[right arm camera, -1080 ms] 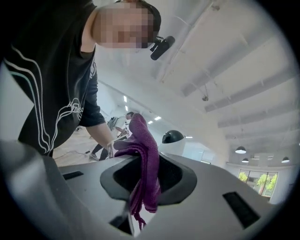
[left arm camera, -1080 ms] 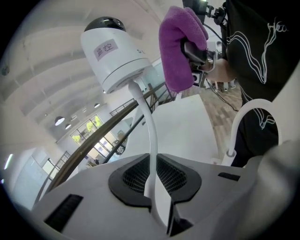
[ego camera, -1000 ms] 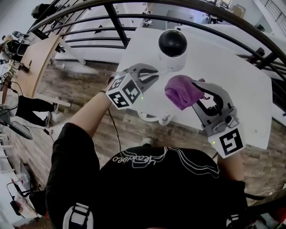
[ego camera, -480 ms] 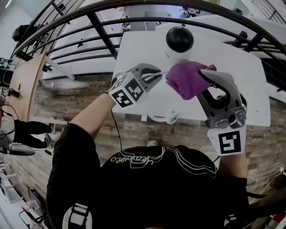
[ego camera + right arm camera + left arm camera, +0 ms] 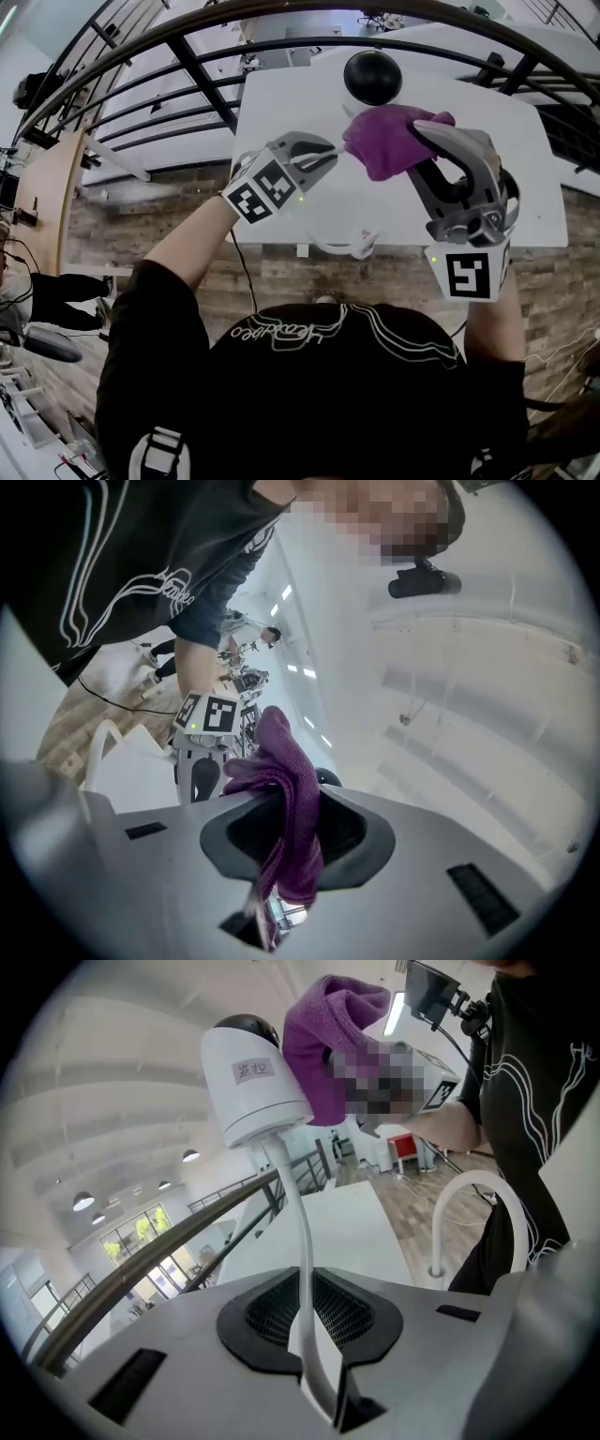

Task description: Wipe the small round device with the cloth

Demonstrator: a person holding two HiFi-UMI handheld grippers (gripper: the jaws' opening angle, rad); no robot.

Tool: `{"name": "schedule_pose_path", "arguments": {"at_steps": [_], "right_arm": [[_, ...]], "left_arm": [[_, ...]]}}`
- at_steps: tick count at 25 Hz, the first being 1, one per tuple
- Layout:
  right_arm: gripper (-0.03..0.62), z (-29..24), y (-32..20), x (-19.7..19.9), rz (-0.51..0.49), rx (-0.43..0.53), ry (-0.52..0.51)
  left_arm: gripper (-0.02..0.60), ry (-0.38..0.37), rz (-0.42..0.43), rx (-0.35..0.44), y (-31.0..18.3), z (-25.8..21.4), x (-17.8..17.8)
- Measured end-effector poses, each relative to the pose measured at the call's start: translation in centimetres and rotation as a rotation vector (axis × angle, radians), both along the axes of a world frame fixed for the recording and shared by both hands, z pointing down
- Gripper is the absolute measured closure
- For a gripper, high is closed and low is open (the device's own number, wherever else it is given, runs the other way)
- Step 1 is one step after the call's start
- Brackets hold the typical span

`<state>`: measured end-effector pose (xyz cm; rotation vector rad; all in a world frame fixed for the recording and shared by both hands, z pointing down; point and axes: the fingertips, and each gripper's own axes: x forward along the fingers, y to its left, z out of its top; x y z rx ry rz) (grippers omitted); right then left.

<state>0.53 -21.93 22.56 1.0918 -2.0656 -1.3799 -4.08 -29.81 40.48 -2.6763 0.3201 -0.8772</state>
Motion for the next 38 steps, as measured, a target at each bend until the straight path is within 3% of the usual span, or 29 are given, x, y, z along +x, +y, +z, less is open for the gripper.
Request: {"name": "schedule_pose_path", "arguments": {"at_steps": [14, 25, 31, 38], "right_arm": [[0.522, 3.3, -1.2, -0.6, 0.037, -0.094, -0.03], [0.522, 8.8, -1.3, -0.6, 0.037, -0.288, -0.088], [0.522, 10.8, 0.2, -0.8, -0.049, -0.441, -0.173], [0.522, 9.7, 2.0, 1.1, -0.122, -0.532, -0.241]], "left_arm": [[0.534, 0.039, 0.027, -0.007, 0.3, -0.4, 0.2], [0.534, 0.057, 0.035, -0.003, 0.1, -0.2, 0.2], [0.534, 0.028, 0.022, 0.008, 0.1, -0.3, 0.0], [0.534, -0.005, 0.017, -0.006, 0.3, -0.8, 0.0]]}}
